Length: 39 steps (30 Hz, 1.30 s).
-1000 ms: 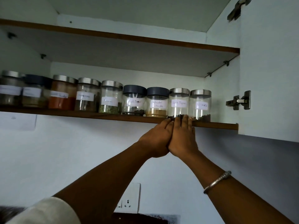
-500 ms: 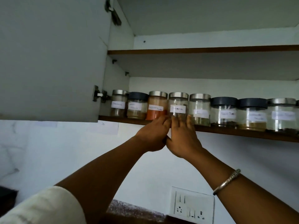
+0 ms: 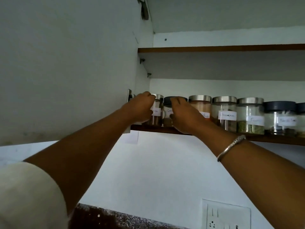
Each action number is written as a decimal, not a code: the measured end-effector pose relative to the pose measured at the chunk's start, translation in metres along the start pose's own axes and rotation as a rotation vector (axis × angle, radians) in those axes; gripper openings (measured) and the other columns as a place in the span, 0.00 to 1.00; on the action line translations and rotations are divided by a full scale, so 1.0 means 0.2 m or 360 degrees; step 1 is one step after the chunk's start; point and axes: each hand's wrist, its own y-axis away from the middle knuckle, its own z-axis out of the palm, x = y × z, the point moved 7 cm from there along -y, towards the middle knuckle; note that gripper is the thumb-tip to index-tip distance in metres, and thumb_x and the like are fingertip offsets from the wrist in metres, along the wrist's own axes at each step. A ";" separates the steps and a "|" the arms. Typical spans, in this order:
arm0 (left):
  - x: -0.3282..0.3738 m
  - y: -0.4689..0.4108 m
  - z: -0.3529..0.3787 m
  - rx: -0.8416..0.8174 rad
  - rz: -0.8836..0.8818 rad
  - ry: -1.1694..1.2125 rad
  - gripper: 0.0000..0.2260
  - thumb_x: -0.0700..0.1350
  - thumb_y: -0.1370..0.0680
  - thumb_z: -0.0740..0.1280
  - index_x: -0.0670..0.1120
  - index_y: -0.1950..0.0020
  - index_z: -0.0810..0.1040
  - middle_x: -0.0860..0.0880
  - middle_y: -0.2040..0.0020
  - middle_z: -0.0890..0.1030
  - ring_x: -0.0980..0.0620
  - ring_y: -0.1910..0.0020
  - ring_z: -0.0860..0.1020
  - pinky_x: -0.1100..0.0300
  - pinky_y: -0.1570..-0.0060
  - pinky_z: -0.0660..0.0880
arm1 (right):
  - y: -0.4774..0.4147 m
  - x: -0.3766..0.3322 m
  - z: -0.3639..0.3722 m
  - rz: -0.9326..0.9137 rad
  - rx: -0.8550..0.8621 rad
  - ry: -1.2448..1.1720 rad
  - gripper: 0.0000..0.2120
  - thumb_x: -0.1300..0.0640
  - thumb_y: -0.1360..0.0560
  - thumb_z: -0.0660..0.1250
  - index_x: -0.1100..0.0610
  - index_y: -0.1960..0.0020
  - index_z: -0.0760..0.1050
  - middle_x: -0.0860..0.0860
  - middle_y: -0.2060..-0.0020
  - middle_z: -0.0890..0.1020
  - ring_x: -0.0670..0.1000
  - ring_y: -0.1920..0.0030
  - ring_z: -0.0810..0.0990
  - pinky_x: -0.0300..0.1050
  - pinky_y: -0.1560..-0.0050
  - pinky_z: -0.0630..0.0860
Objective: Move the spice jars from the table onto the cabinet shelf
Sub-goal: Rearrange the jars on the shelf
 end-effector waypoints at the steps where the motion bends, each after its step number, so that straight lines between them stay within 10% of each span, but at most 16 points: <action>1: -0.04 -0.03 -0.01 0.0004 -0.0017 -0.0019 0.19 0.39 0.27 0.67 0.40 0.37 0.72 0.40 0.39 0.73 0.43 0.42 0.73 0.53 0.46 0.71 | -0.05 -0.01 0.00 0.0006 0.0002 0.0060 0.31 0.63 0.29 0.67 0.61 0.29 0.59 0.59 0.32 0.66 0.60 0.35 0.69 0.50 0.40 0.70; 8: -0.08 -0.23 -0.01 0.0057 0.0067 -0.0174 0.25 0.43 0.21 0.62 0.47 0.25 0.59 0.40 0.31 0.69 0.40 0.34 0.69 0.50 0.37 0.67 | -0.30 0.05 -0.04 0.0117 -0.0006 0.0436 0.20 0.66 0.27 0.64 0.60 0.36 0.71 0.59 0.41 0.73 0.59 0.44 0.75 0.49 0.47 0.73; 13: -0.06 -0.35 0.08 -0.0010 0.0006 -0.0276 0.15 0.42 0.21 0.62 0.44 0.35 0.74 0.42 0.40 0.78 0.45 0.42 0.75 0.54 0.44 0.72 | -0.41 0.06 -0.02 0.0190 -0.0043 0.0583 0.12 0.61 0.26 0.66 0.60 0.43 0.77 0.56 0.57 0.78 0.52 0.60 0.74 0.44 0.59 0.69; 21: -0.14 -0.46 0.21 -0.0093 -0.0184 -0.0372 0.10 0.36 0.25 0.64 0.36 0.45 0.77 0.39 0.43 0.75 0.43 0.44 0.75 0.57 0.51 0.70 | -0.57 0.08 0.13 0.0218 -0.0017 0.0792 0.17 0.58 0.26 0.66 0.59 0.69 0.64 0.52 0.71 0.67 0.50 0.71 0.66 0.43 0.70 0.64; 39: -0.30 -0.77 0.62 -0.0365 -0.0154 -0.0630 0.18 0.40 0.23 0.64 0.38 0.34 0.71 0.38 0.35 0.69 0.43 0.36 0.70 0.56 0.40 0.69 | -0.88 0.33 0.49 0.0339 -0.0294 0.0740 0.18 0.59 0.26 0.66 0.60 0.71 0.62 0.53 0.72 0.67 0.48 0.72 0.65 0.39 0.74 0.60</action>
